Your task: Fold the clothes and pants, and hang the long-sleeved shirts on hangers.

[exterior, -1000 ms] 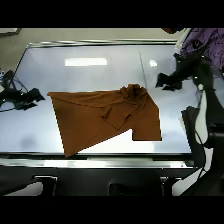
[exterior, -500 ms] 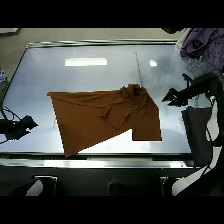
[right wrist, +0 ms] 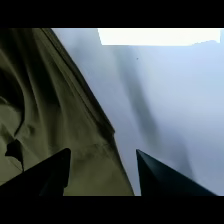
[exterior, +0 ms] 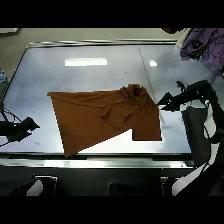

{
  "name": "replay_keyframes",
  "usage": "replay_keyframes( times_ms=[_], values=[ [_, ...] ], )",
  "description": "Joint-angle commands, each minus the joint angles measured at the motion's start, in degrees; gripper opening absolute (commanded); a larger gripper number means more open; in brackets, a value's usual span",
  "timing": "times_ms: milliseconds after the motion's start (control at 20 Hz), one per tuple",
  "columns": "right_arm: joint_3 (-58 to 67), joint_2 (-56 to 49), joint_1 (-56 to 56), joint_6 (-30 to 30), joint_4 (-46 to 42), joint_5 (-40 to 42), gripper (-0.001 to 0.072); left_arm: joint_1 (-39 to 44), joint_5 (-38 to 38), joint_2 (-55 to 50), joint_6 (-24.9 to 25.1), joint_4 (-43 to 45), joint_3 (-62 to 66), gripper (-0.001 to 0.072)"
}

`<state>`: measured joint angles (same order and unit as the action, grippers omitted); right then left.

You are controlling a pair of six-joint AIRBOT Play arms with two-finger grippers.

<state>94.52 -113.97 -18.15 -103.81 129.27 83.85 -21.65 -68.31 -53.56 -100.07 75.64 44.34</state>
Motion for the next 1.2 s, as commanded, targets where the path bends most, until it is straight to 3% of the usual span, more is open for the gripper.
replay_keyframes(
  times_ms=[0, 50, 150, 200, 300, 400, 500, 750, 1150],
  values=[
    [-1.7, -0.5, 1.2, -0.5, 0.8, -0.4, 0.0466, -0.1, -1.3, -0.1, 0.0, -3.1, -0.1, 0.055],
    [-1.8, -0.5, 2.1, -0.6, 0.7, -1.7, 0.0374, -0.1, -2.0, -0.1, 0.0, -3.7, -0.1, 0.0623],
    [-1.8, -0.5, 3.8, -1.6, 0.4, -3.1, 0.0192, -0.2, -3.9, 0.0, 1.6, -3.6, -0.3, 0.0623],
    [-1.8, -0.5, 4.5, -1.6, 0.4, -3.1, 0.0021, -0.6, -4.8, 0.3, 2.2, -3.8, -1.2, 0.0624],
    [-1.8, -0.2, 4.5, -1.6, 0.5, -2.5, 0.0025, -3.0, -5.0, 1.7, 3.7, -7.9, -5.6, 0.0623],
    [-1.8, 0.8, 4.3, -1.6, -0.1, -2.4, 0.0025, -5.6, -5.4, 3.1, 10.5, -16.6, -12.1, 0.0624],
    [-1.8, 1.9, 4.4, -1.6, -0.2, -2.7, 0.0025, -5.6, -6.3, 3.3, 13.6, -21.1, -17.7, 0.0624],
    [-1.8, 3.8, 4.4, -0.5, -0.2, -2.3, 0.0025, -2.0, -6.2, 3.3, 13.0, -22.9, -24.7, 0.0624],
    [-1.8, 5.3, 4.4, -0.3, -0.1, -1.4, 0.0025, 5.1, -1.5, 1.6, 10.5, -23.2, -25.4, 0.0622]
  ],
)
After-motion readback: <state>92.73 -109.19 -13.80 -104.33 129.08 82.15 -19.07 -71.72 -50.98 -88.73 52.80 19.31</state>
